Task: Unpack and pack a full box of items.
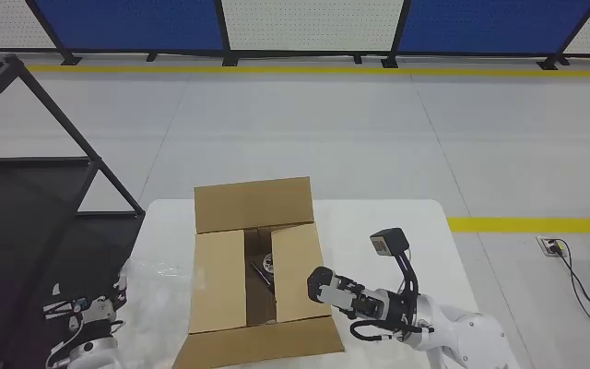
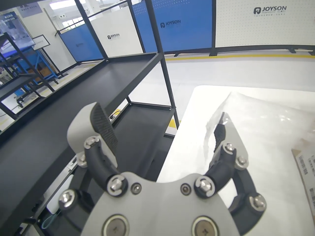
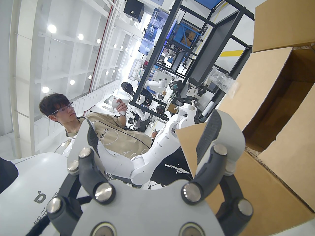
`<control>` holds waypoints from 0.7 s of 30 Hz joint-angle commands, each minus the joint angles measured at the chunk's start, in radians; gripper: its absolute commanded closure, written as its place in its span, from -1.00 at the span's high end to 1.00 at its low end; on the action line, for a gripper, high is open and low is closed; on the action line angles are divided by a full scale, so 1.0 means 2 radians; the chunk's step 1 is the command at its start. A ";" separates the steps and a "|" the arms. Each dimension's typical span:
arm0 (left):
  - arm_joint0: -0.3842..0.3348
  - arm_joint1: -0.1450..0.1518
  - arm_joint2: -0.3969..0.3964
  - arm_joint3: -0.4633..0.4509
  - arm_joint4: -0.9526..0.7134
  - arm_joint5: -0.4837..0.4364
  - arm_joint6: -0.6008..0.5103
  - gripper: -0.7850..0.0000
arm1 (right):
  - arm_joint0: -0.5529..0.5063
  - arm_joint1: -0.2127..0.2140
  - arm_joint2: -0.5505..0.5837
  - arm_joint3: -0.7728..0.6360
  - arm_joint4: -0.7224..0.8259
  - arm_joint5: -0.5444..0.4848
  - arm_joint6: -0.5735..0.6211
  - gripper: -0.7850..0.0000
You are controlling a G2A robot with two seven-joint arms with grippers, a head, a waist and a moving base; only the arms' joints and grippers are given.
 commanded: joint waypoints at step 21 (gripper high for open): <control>-0.009 -0.004 -0.008 0.079 -0.036 0.030 0.002 1.00 | 0.000 0.000 0.000 0.000 0.000 0.000 0.000 1.00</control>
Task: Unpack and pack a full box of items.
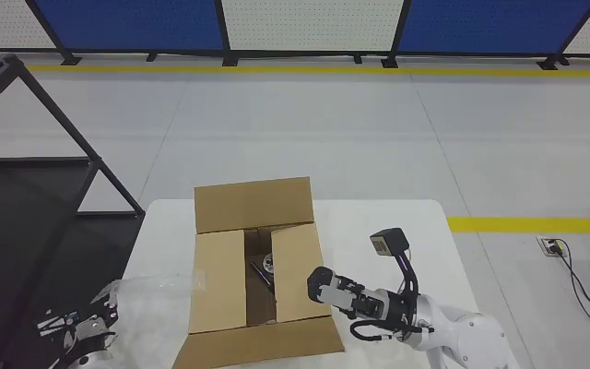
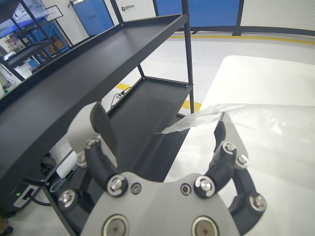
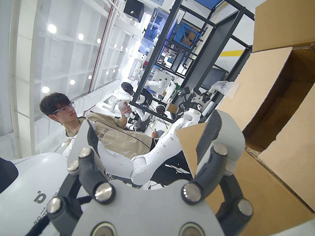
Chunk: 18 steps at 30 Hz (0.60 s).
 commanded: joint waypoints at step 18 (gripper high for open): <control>-0.009 -0.005 0.039 0.057 0.010 -0.017 -0.001 1.00 | 0.000 0.000 0.000 0.000 0.000 0.000 0.000 1.00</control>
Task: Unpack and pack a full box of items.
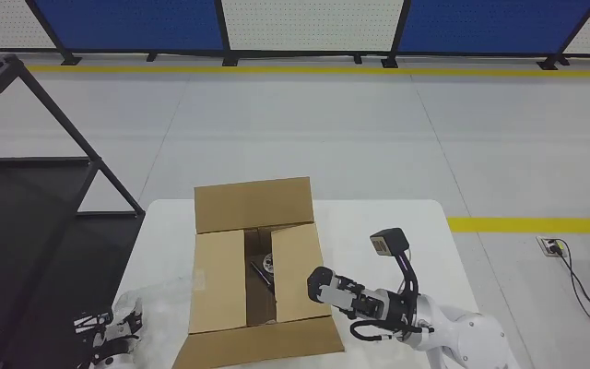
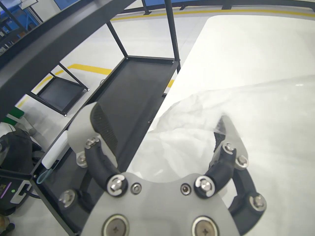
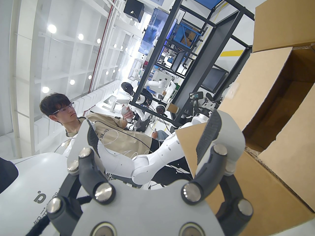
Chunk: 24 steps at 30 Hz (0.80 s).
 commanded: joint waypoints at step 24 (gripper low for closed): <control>0.215 -0.009 0.005 -0.253 0.002 -0.049 0.204 1.00 | -0.003 0.006 -0.023 -0.011 -0.028 0.002 0.001 1.00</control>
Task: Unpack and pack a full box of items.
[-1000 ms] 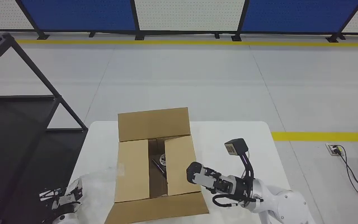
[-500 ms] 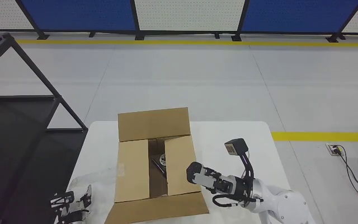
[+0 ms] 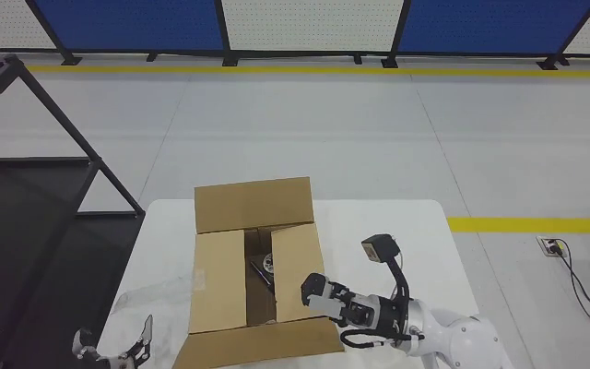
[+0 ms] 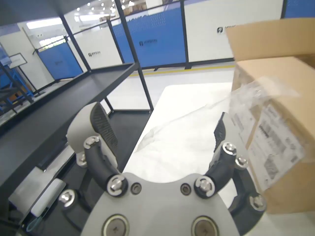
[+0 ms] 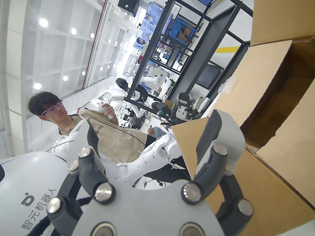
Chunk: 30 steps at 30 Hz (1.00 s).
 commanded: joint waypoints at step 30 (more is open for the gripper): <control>-0.002 0.010 -0.063 -0.030 -0.074 -0.149 0.029 1.00 | -0.062 0.038 0.023 -0.060 -0.008 -0.055 0.226 1.00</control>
